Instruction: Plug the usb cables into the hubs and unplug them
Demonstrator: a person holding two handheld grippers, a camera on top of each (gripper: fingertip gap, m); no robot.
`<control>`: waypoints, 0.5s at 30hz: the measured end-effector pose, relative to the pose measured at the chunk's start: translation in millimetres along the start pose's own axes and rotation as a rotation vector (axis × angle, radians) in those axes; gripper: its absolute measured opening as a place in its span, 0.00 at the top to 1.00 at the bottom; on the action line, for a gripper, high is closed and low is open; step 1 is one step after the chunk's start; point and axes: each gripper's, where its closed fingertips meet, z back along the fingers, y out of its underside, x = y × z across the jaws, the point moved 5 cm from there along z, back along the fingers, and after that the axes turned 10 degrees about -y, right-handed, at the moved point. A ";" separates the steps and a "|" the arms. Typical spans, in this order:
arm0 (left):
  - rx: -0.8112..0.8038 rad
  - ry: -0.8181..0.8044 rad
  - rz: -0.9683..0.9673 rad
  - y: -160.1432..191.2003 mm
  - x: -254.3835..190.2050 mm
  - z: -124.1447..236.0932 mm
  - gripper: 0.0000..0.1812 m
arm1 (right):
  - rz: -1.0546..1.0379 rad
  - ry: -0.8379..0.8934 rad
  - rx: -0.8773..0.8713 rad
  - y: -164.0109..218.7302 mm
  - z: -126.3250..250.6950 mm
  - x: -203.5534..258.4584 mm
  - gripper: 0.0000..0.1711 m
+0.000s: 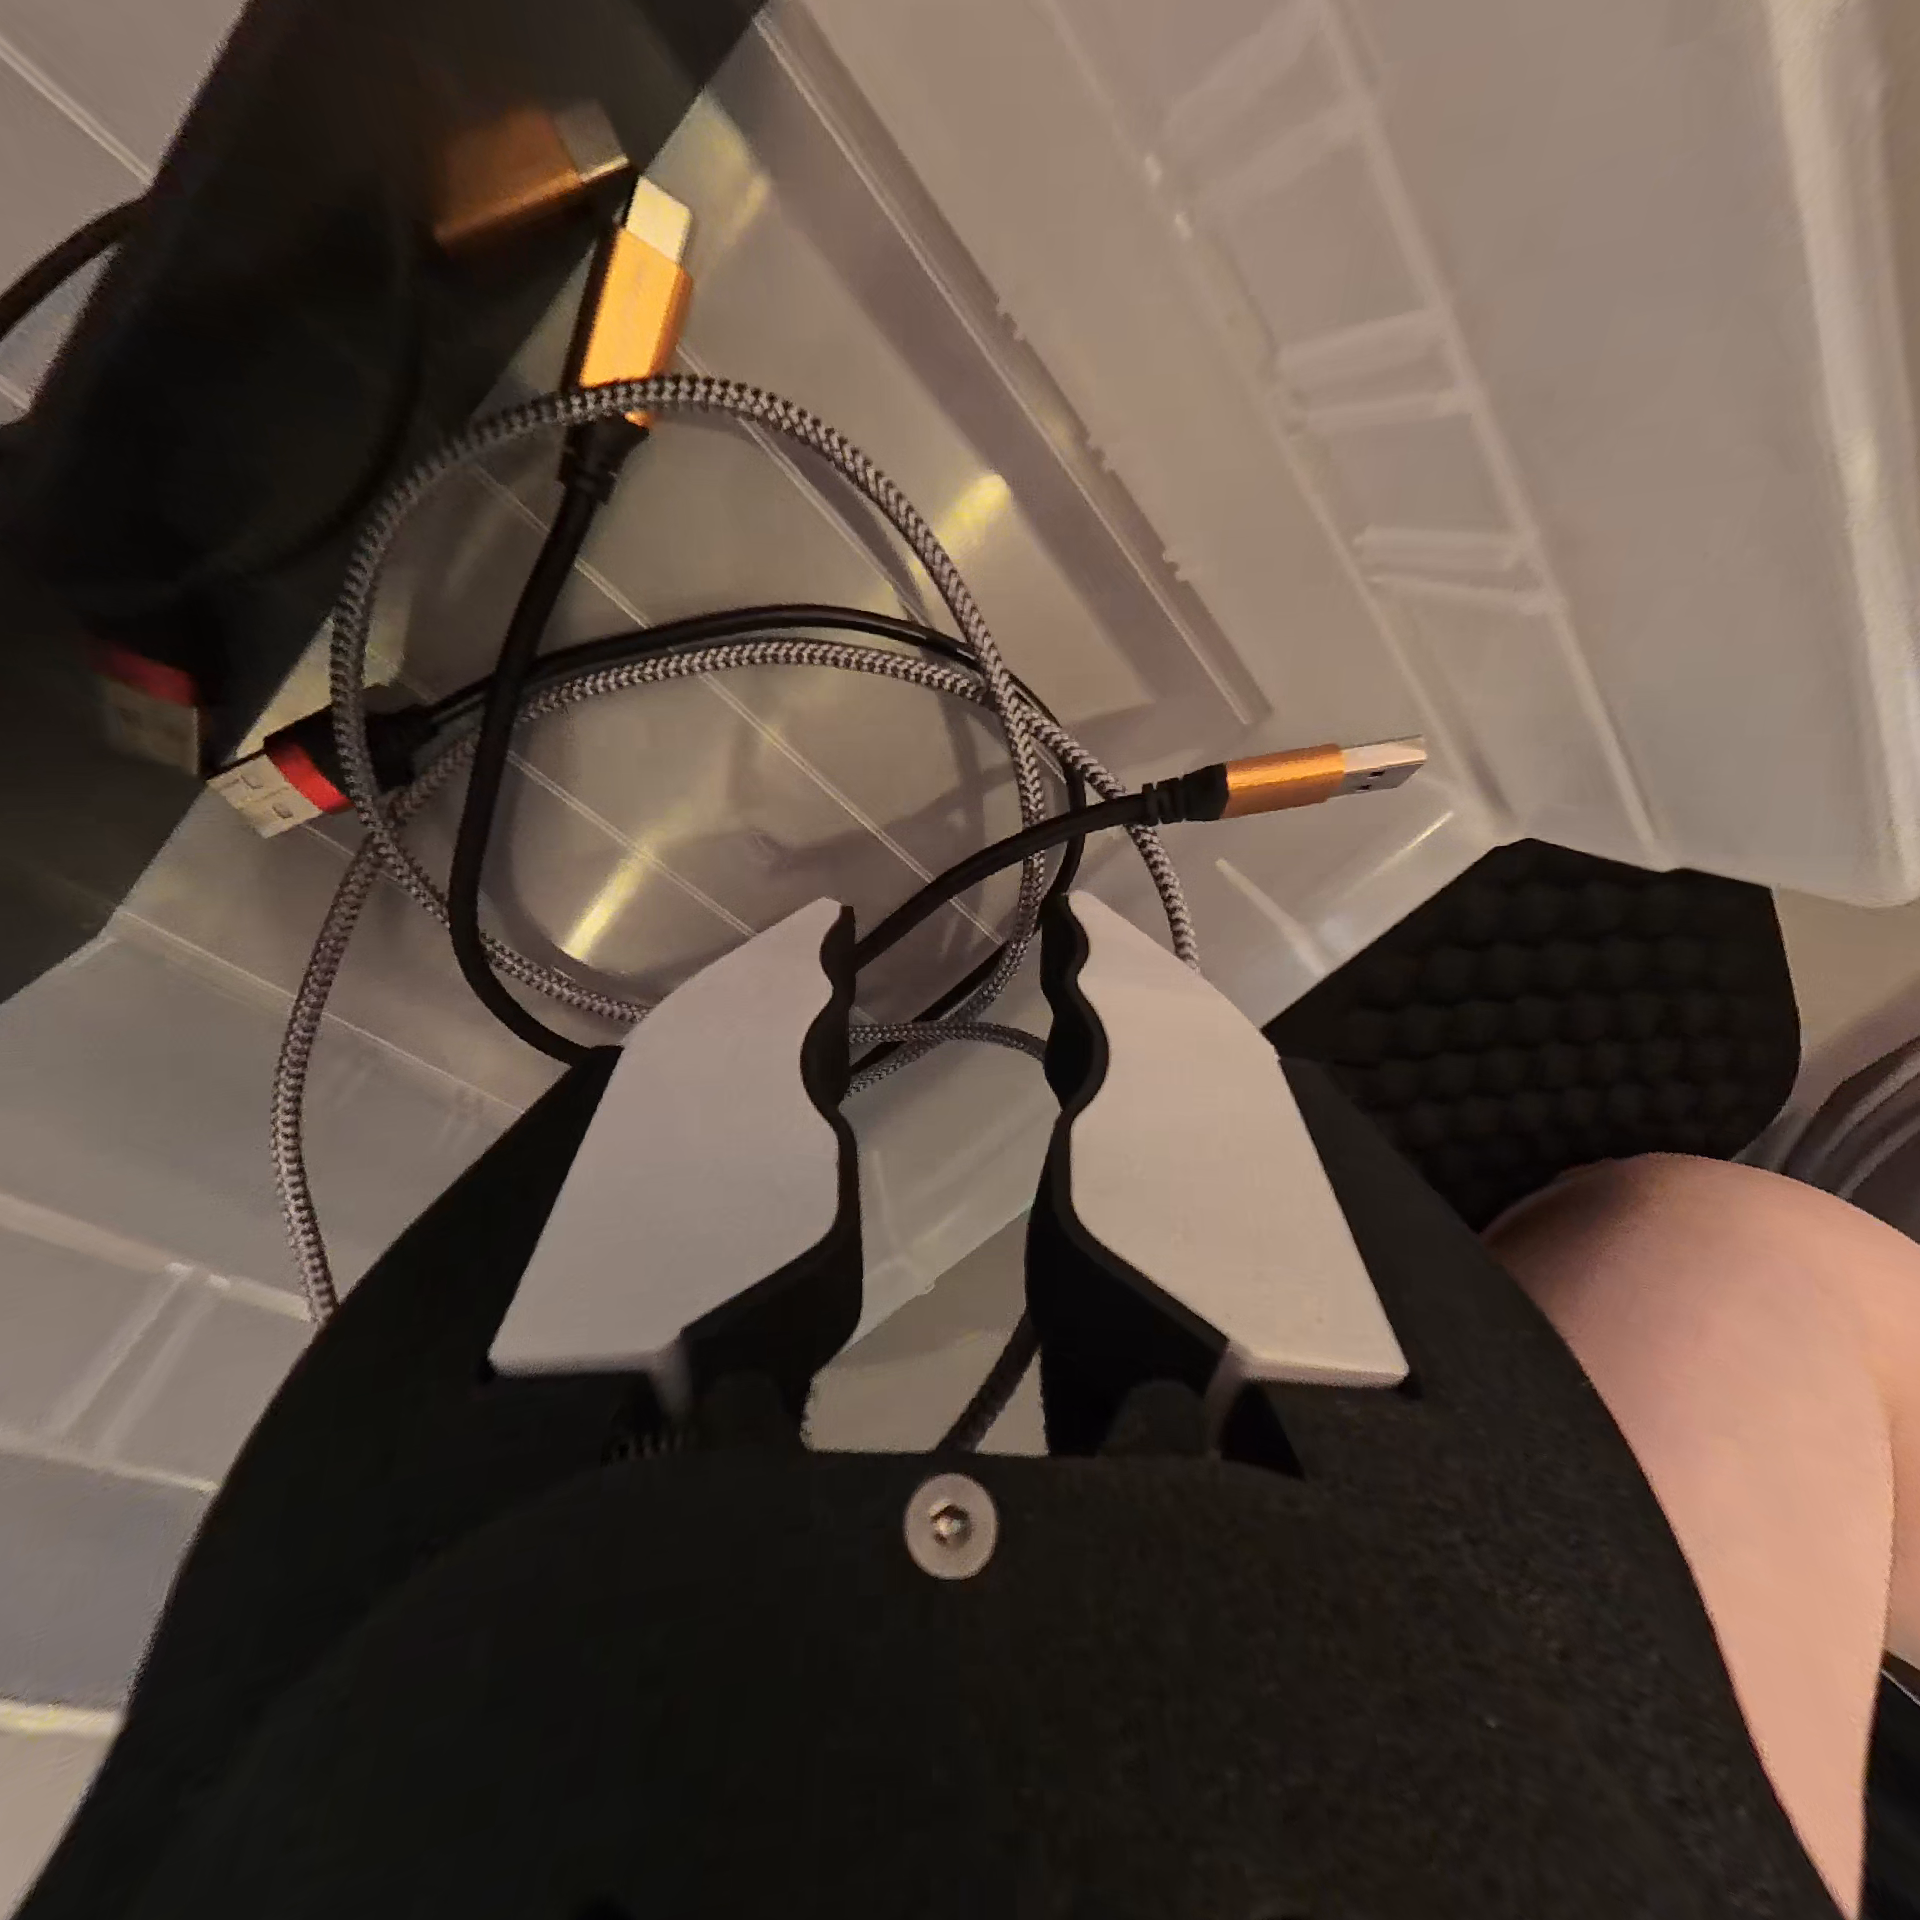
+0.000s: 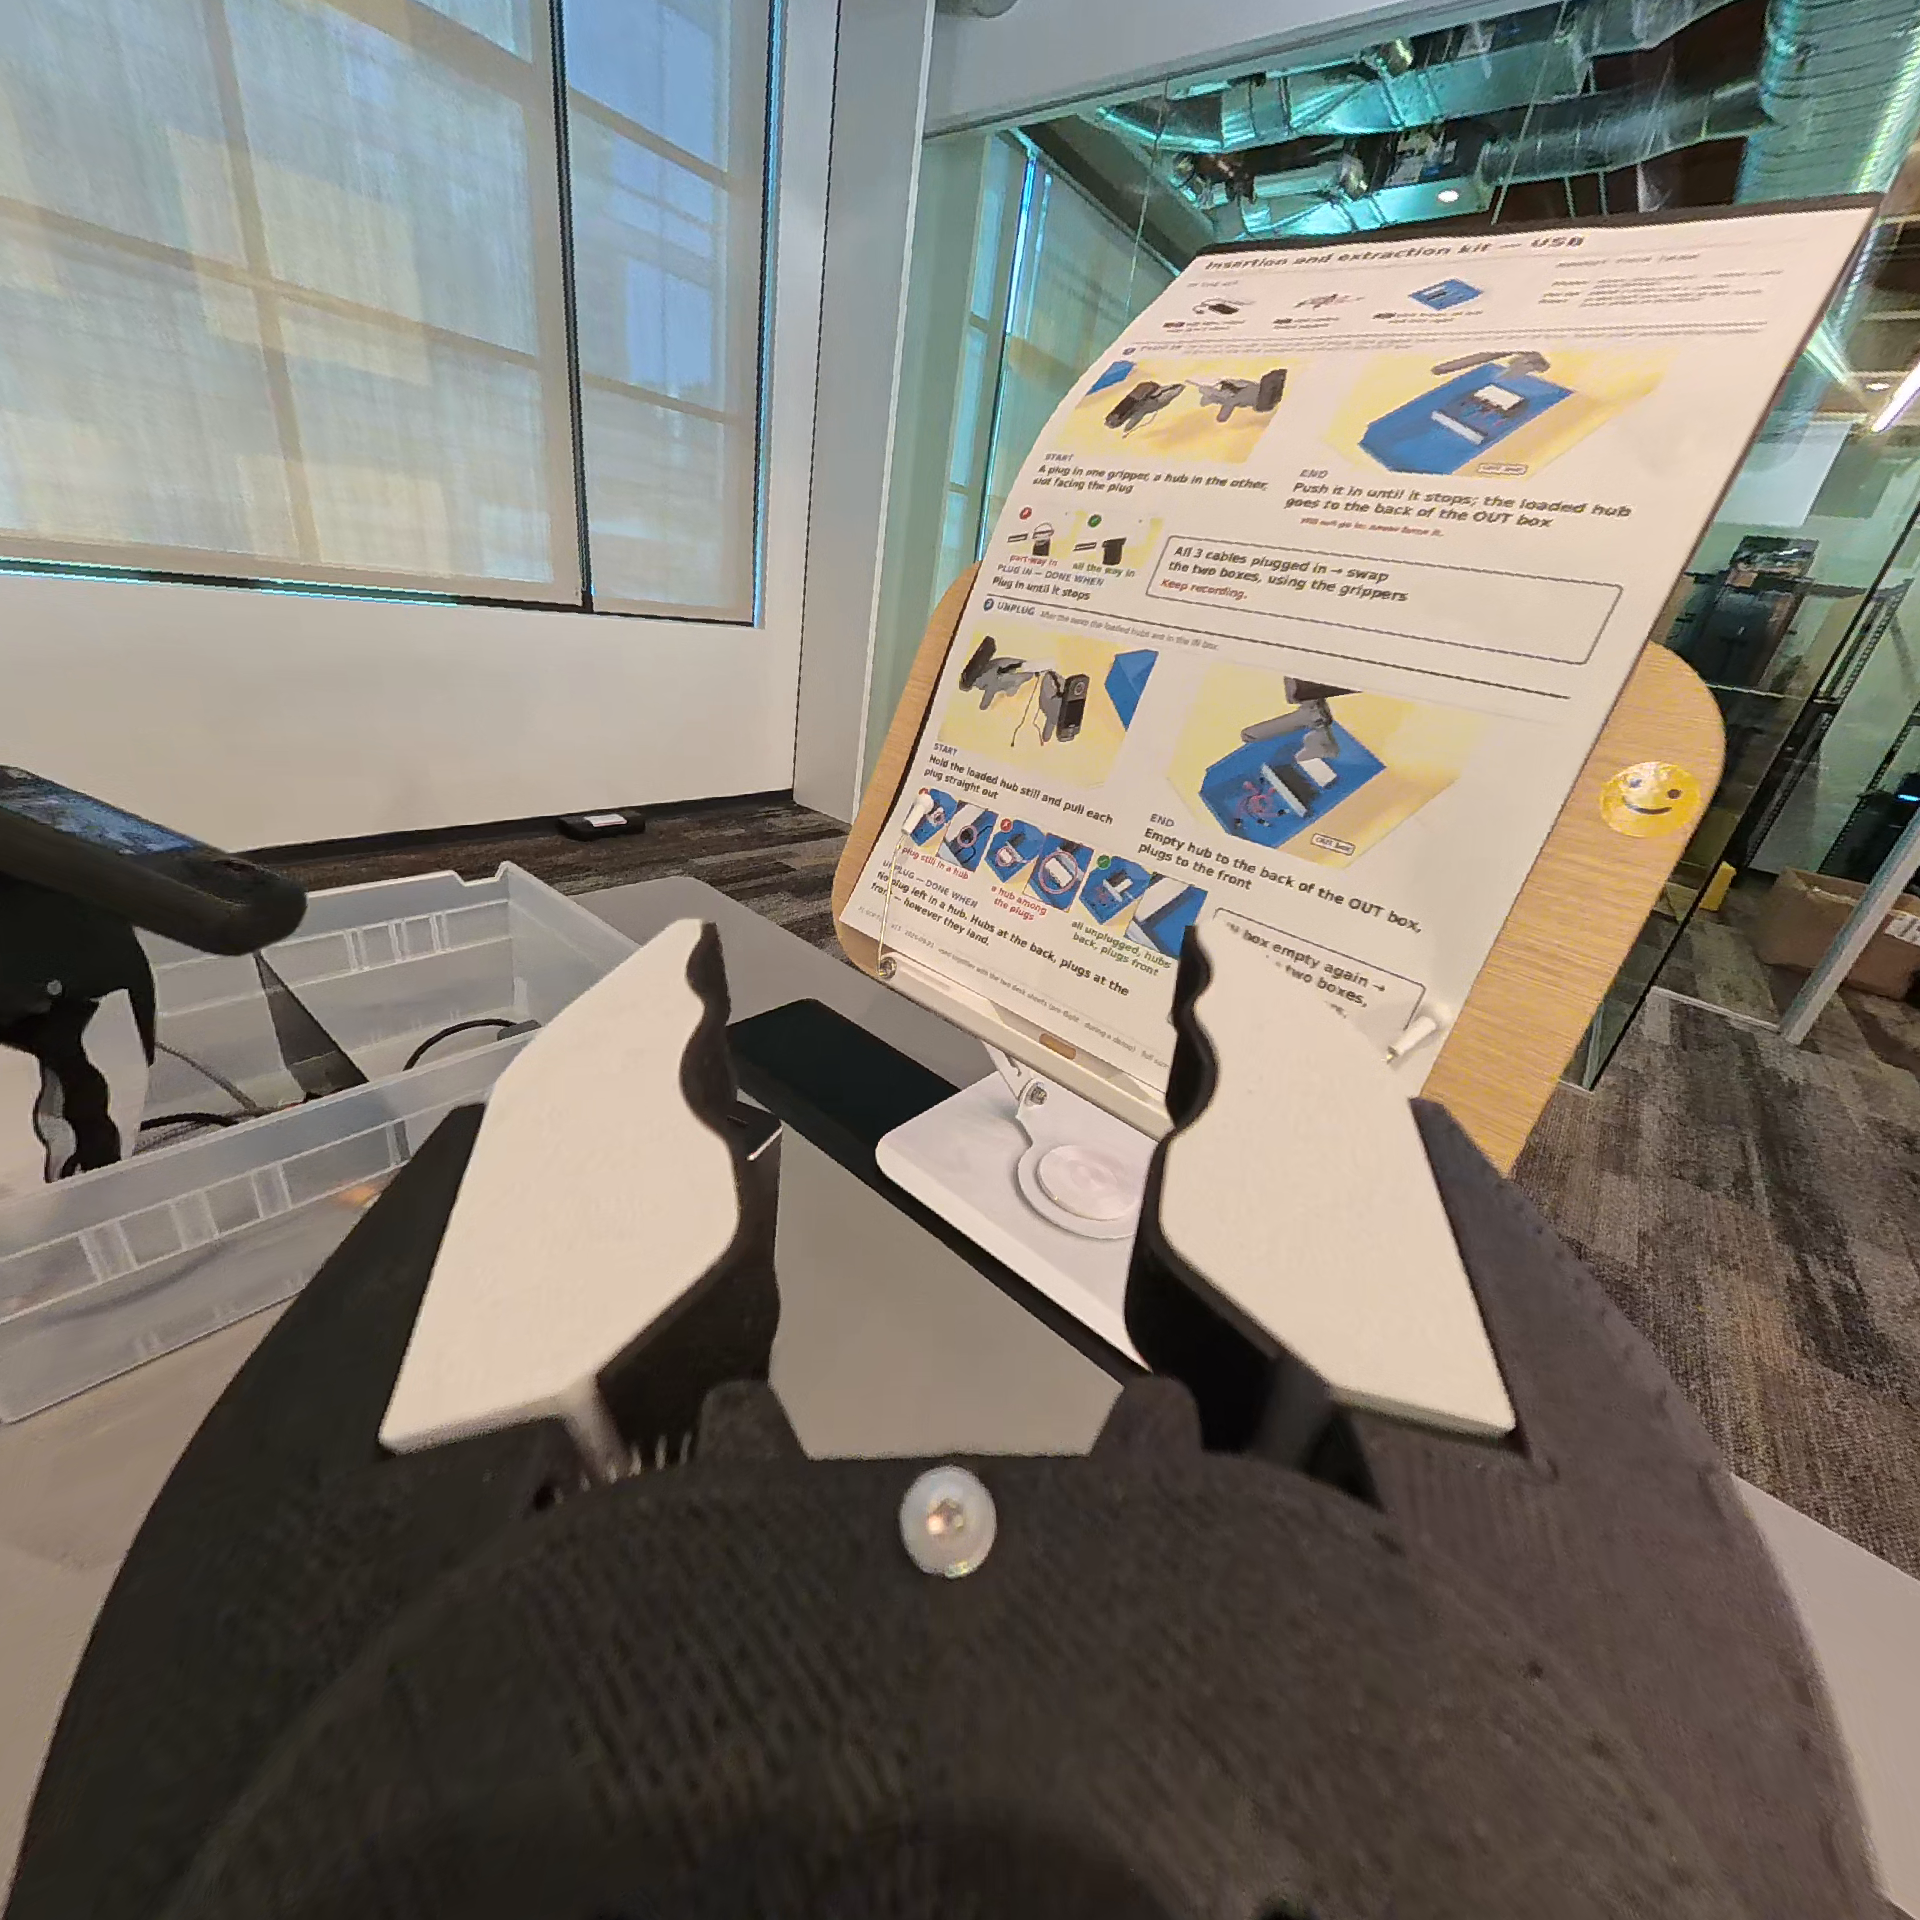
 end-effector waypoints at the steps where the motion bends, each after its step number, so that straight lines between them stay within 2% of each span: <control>1: 0.001 0.008 -0.010 -1.6 -1.4 -1.0 0.82 | 0.000 -0.003 0.003 0.3 -0.3 0.3 0.51; 11: 0.030 0.020 -0.032 -9.8 0.8 -15.5 0.80 | -0.021 -0.024 0.021 2.7 -0.5 -0.8 0.51; 15: 0.049 0.077 -0.023 -8.3 -1.1 -19.5 0.88 | -0.044 -0.032 0.020 4.0 0.0 -2.5 0.52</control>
